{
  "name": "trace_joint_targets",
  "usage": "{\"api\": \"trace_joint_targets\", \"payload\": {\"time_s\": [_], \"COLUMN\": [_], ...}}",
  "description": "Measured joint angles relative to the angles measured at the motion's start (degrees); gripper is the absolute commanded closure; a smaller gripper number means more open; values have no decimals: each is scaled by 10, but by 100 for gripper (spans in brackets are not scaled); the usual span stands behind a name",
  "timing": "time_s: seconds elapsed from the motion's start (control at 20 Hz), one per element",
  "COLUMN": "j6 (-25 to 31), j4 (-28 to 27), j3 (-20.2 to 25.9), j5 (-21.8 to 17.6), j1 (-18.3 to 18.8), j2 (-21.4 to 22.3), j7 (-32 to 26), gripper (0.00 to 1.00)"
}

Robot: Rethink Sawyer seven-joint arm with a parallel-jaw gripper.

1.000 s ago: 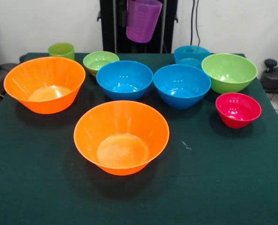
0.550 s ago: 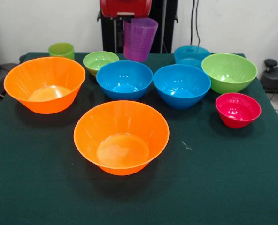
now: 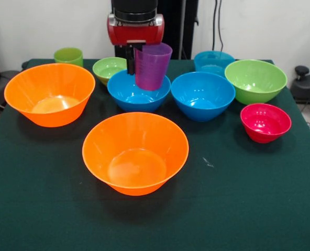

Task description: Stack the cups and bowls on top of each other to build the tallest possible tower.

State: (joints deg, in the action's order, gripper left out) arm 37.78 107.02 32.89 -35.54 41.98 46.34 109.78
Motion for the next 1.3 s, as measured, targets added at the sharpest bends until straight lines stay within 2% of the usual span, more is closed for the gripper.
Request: {"api": "trace_joint_targets", "payload": {"time_s": [0.4, 0.95, 1.3], "j6": [14, 61, 78], "j4": [0, 0, -8], "j3": [13, 50, 62], "j5": [0, 26, 26], "j1": [12, 41, 45], "j2": [8, 61, 66], "j7": [0, 0, 0], "gripper": [100, 100, 100]}}
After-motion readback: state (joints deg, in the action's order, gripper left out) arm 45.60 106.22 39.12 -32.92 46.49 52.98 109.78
